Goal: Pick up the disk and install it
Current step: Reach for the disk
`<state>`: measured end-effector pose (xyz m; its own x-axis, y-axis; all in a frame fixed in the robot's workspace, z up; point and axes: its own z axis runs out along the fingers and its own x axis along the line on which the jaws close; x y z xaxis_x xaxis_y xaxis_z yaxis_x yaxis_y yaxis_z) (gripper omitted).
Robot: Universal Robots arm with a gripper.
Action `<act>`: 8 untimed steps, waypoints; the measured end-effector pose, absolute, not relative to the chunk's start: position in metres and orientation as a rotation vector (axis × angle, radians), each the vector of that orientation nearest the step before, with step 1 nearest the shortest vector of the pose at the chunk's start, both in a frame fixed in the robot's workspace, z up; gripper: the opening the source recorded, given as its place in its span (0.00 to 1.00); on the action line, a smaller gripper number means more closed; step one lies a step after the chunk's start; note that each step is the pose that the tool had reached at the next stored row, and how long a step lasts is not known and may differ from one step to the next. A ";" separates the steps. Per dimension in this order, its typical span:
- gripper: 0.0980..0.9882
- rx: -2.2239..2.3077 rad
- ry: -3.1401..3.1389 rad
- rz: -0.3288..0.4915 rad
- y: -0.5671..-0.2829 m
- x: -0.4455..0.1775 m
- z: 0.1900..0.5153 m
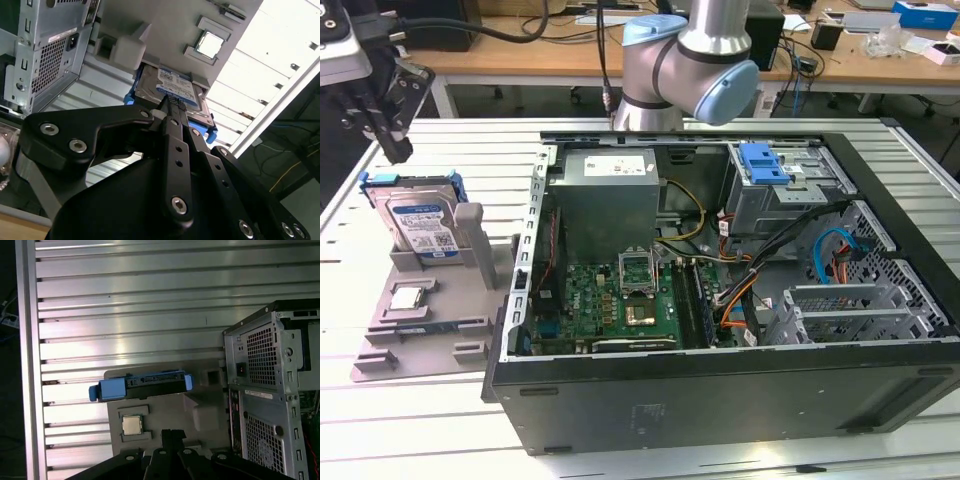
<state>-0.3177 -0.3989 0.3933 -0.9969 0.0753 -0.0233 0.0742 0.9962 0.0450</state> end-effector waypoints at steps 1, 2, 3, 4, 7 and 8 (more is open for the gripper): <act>0.01 0.116 3.114 0.069 -0.399 -0.319 0.393; 0.01 0.117 3.114 0.069 -0.399 -0.321 0.393; 0.01 0.117 3.114 0.069 -0.399 -0.324 0.393; 0.01 0.117 3.114 0.069 -0.399 -0.328 0.393; 0.01 0.117 3.114 0.069 -0.399 -0.332 0.393; 0.01 0.117 3.114 0.069 -0.399 -0.334 0.393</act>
<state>-0.3337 -0.3988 0.3933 -0.9969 0.0754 -0.0233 0.0742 0.9962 0.0451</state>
